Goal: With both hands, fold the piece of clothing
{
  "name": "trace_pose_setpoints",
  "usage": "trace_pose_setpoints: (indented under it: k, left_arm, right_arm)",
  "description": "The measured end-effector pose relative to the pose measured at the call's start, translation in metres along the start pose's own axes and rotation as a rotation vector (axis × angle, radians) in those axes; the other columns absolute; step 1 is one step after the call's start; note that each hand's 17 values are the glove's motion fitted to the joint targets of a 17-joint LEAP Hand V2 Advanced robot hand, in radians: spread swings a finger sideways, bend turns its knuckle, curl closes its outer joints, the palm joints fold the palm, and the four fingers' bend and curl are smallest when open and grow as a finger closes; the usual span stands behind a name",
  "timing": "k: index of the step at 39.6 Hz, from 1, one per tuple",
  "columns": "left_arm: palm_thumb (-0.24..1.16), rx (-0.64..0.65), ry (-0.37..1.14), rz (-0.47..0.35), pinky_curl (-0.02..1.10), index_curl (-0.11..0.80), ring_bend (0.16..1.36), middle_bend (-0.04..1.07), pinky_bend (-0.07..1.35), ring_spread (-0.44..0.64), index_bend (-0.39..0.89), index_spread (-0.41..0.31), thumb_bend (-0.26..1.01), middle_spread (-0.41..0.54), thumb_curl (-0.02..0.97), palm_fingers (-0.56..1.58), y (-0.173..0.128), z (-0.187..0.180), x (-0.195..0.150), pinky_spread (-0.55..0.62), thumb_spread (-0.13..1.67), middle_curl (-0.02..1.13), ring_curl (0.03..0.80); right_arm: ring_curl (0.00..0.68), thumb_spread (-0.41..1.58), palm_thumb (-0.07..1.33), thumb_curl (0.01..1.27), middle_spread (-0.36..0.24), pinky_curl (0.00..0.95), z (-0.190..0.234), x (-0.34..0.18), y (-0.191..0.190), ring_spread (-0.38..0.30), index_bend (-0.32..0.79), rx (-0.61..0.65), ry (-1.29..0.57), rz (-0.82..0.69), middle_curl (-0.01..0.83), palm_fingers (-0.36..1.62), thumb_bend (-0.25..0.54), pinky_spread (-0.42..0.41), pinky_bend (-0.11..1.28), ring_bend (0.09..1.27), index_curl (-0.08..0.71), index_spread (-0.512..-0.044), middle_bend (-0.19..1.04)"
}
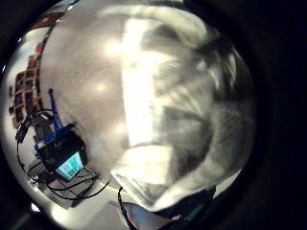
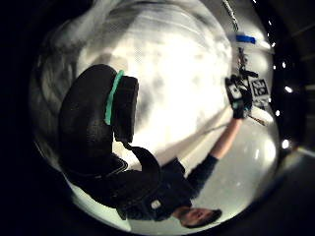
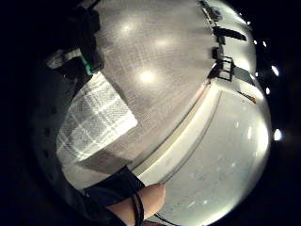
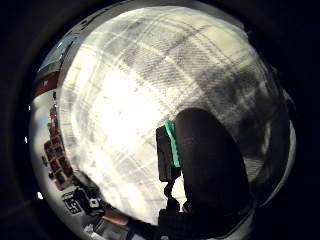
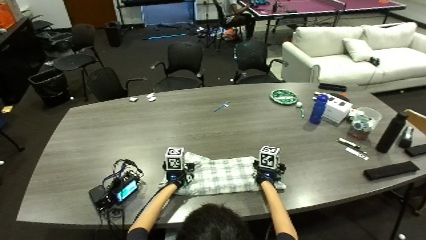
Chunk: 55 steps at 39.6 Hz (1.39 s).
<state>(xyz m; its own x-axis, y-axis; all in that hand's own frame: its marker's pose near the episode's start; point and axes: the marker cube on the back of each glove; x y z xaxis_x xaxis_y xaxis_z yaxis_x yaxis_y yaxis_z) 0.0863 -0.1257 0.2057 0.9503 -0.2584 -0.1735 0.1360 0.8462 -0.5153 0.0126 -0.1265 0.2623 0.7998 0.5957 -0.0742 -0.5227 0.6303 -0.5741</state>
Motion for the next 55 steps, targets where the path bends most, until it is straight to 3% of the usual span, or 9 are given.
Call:
trace_pose_setpoints:
  k: [3, 6, 10, 18, 28, 32, 37, 48, 55]
  left_arm:
    - [0.27, 0.033, -0.025, -0.018, 0.25, 0.491, 0.4, 0.12, 0.17, 0.21, 0.23, -0.077, -0.01, 0.063, 0.311, 0.3, -0.009, 0.005, -0.01, 0.29, 1.35, 0.42, 0.374]
    - [0.27, 0.023, -0.022, -0.045, 0.26, 0.47, 0.42, 0.12, 0.2, 0.26, 0.17, -0.086, -0.01, 0.098, 0.306, 0.23, -0.012, 0.007, -0.016, 0.32, 1.34, 0.39, 0.37]
    - [0.27, 0.055, -0.03, -0.068, 0.28, 0.437, 0.45, 0.14, 0.24, 0.3, 0.12, -0.084, -0.01, 0.127, 0.301, 0.18, -0.015, 0.003, -0.021, 0.34, 1.34, 0.37, 0.367]
    - [0.29, 0.033, -0.07, -0.076, 0.31, 0.375, 0.53, 0.16, 0.31, 0.35, 0.09, -0.077, -0.01, 0.167, 0.3, 0.12, -0.011, -0.005, -0.029, 0.36, 1.34, 0.35, 0.37]
    - [0.29, -0.022, 0.002, -0.119, 0.35, 0.253, 0.64, 0.23, 0.43, 0.36, 0.01, -0.023, -0.02, 0.206, 0.296, 0.03, 0.008, -0.008, -0.037, 0.35, 1.33, 0.36, 0.383]
    - [0.25, 0.037, 0.044, -0.057, 0.36, 0.219, 0.67, 0.25, 0.45, 0.36, 0.03, -0.011, -0.02, 0.214, 0.287, 0.02, 0.006, -0.01, -0.032, 0.35, 1.32, 0.37, 0.384]
    - [0.09, -0.021, 0.087, -0.008, 0.36, 0.19, 0.71, 0.27, 0.48, 0.36, 0.06, -0.007, -0.06, 0.219, 0.252, 0.02, 0.013, -0.006, -0.025, 0.34, 1.25, 0.38, 0.383]
    - [-0.04, -0.067, 0.222, 0.031, 0.36, 0.172, 0.74, 0.29, 0.49, 0.34, 0.09, -0.006, -0.04, 0.222, 0.225, 0.03, 0.024, -0.023, -0.027, 0.33, 1.16, 0.38, 0.372]
    - [-0.03, -0.011, 0.241, 0.033, 0.36, 0.176, 0.74, 0.29, 0.49, 0.34, 0.11, -0.006, -0.03, 0.219, 0.218, 0.03, 0.034, -0.049, -0.038, 0.32, 1.15, 0.38, 0.361]
  right_arm:
    - [0.428, 1.23, 0.37, 0.43, 0.06, 0.418, -0.003, -0.005, 0.001, 0.017, 0.08, 0.041, -0.01, 0.001, 0.374, 0.6, -0.029, 0.059, 0.7, 0.5, 0.237, -0.135, 0.15]
    - [0.423, 1.25, 0.43, 0.43, 0.032, 0.396, -0.005, -0.008, 0.001, -0.035, 0.02, 0.076, -0.019, 0.015, 0.391, 0.68, 0.004, 0.02, 0.68, 0.56, 0.197, -0.129, 0.22]
    - [0.435, 1.28, 0.55, 0.44, -0.01, 0.399, -0.008, -0.018, 0.004, -0.099, -0.03, 0.118, -0.043, -0.032, 0.409, 0.86, 0.056, -0.097, 0.75, 0.65, 0.149, -0.127, 0.26]
    - [0.452, 1.23, 0.83, 0.49, -0.102, 0.396, -0.011, -0.024, 0.013, -0.203, 0.13, 0.244, -0.024, -0.149, 0.433, 1.16, 0.155, -0.26, 0.74, 0.67, 0.176, -0.169, 0.27]
    - [0.46, 0.95, 0.95, 0.55, -0.199, 0.382, -0.005, 0.035, -0.003, -0.254, 0.16, 0.286, 0.028, -0.025, 0.469, 1.28, 0.092, -0.36, 0.65, 0.67, 0.26, -0.24, 0.32]
    - [0.46, 0.89, 0.98, 0.56, -0.213, 0.384, -0.003, 0.065, -0.011, -0.261, 0.15, 0.264, 0.054, 0.018, 0.474, 1.29, 0.071, -0.372, 0.65, 0.68, 0.277, -0.249, 0.32]
    - [0.46, 0.9, 1.04, 0.57, -0.224, 0.386, -0.011, 0.107, -0.026, -0.265, 0.15, 0.272, 0.048, 0.104, 0.483, 1.31, 0.072, -0.386, 0.65, 0.68, 0.296, -0.255, 0.33]
    - [0.46, 0.92, 1.07, 0.56, -0.232, 0.395, -0.075, 0.108, -0.043, -0.267, 0.14, 0.264, -0.115, 0.115, 0.494, 1.29, 0.026, -0.394, 0.65, 0.68, 0.324, -0.261, 0.34]
    - [0.455, 0.79, 1.03, 0.58, -0.232, 0.395, -0.175, 0.041, 0.041, -0.271, 0.15, 0.384, -0.185, -0.019, 0.492, 1.25, -0.045, -0.39, 0.64, 0.67, 0.336, -0.264, 0.32]
